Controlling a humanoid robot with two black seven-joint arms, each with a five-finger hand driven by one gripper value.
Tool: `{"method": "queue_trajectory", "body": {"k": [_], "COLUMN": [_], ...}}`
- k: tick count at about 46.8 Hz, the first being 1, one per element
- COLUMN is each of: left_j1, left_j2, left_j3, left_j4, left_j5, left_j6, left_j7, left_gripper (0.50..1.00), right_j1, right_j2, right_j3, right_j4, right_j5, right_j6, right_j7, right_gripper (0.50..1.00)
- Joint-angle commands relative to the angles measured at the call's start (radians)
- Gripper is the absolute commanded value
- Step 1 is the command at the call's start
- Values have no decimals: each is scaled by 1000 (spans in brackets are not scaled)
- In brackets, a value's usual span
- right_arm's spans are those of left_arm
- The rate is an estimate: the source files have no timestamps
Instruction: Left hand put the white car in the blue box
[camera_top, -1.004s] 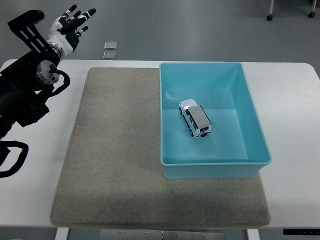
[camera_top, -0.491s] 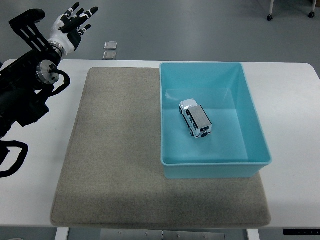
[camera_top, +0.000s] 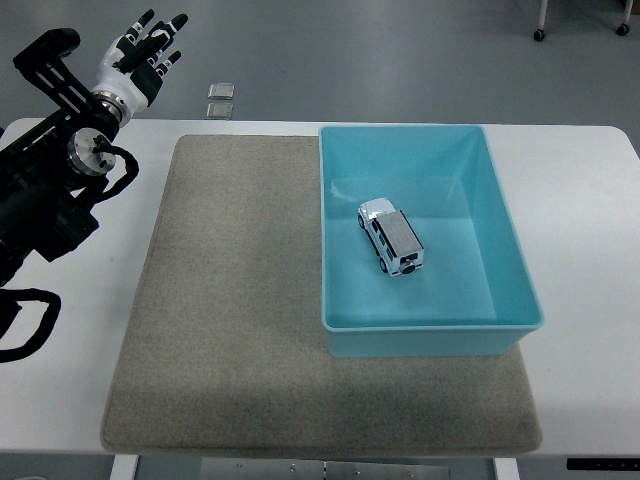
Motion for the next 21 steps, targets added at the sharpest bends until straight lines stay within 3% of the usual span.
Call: {"method": "queue_trajectory", "body": {"k": [1, 6, 21], "left_j1": [5, 11, 13], "left_j2": [9, 10, 10], "left_j3": [-4, -53, -77], "left_j4": [-2, -2, 0], "left_j5": [-2, 0, 1], "left_j6": [-70, -111, -96], "left_j7": [0, 0, 0], "left_gripper": [996, 996, 996], "right_j1": [0, 0, 3], "right_j2": [0, 0, 0], "right_j3": [2, 2, 2], "right_j4": [1, 5, 11], "right_j5": [4, 1, 0], "right_j6": [5, -1, 13], "right_j7": [0, 0, 2], "right_gripper": [936, 936, 936]}}
